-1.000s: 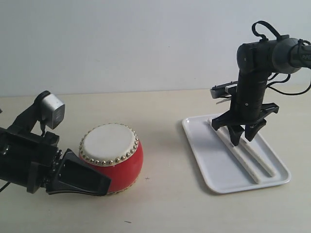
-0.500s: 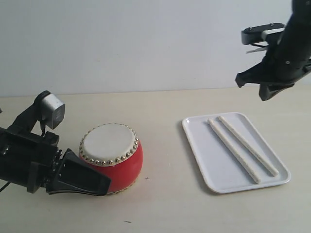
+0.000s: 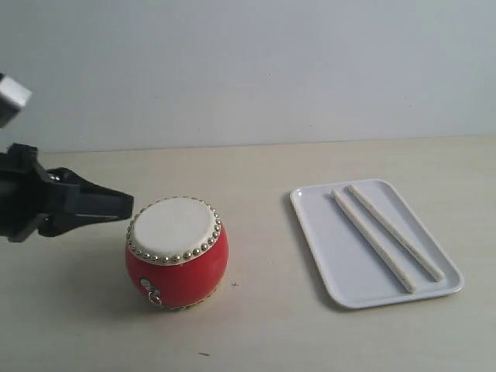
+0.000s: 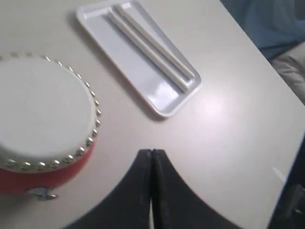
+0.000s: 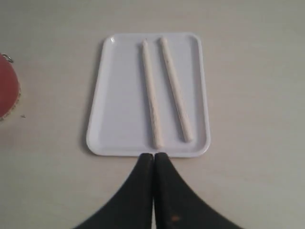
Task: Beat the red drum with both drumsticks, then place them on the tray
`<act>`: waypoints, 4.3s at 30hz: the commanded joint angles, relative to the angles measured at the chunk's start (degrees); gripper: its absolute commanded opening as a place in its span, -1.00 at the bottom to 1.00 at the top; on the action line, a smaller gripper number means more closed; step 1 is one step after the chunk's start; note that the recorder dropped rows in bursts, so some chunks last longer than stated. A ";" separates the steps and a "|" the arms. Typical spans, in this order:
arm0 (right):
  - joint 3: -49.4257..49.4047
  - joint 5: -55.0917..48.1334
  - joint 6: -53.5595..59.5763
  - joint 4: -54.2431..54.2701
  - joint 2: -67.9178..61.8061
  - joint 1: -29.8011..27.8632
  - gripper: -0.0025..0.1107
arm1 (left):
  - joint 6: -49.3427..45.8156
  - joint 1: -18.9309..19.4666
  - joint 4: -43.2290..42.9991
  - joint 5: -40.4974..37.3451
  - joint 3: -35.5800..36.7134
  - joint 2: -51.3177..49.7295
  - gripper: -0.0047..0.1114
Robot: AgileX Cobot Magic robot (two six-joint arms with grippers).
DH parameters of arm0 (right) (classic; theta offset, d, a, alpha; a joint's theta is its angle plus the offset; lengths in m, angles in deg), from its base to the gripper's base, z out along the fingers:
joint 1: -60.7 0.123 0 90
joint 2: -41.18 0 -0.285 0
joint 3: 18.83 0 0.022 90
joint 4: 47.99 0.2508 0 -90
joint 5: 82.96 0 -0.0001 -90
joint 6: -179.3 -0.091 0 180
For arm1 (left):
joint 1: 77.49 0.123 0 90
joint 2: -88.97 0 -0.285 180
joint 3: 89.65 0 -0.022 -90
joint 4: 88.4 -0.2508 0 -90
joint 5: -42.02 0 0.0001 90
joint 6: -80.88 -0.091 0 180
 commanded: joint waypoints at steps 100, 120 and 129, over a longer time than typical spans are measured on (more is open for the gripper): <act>-31.43 30.42 -18.61 -8.19 38.32 -0.23 -0.96 | 4.31 1.52 -10.95 20.92 11.30 46.14 -0.92; -31.43 30.35 -18.61 -8.58 38.20 -0.23 -0.96 | 4.50 12.92 -17.30 33.33 36.49 72.42 -0.92; -31.43 30.35 -18.61 -8.58 38.30 -0.23 -0.96 | 4.33 12.92 -17.54 36.71 37.10 72.42 -0.92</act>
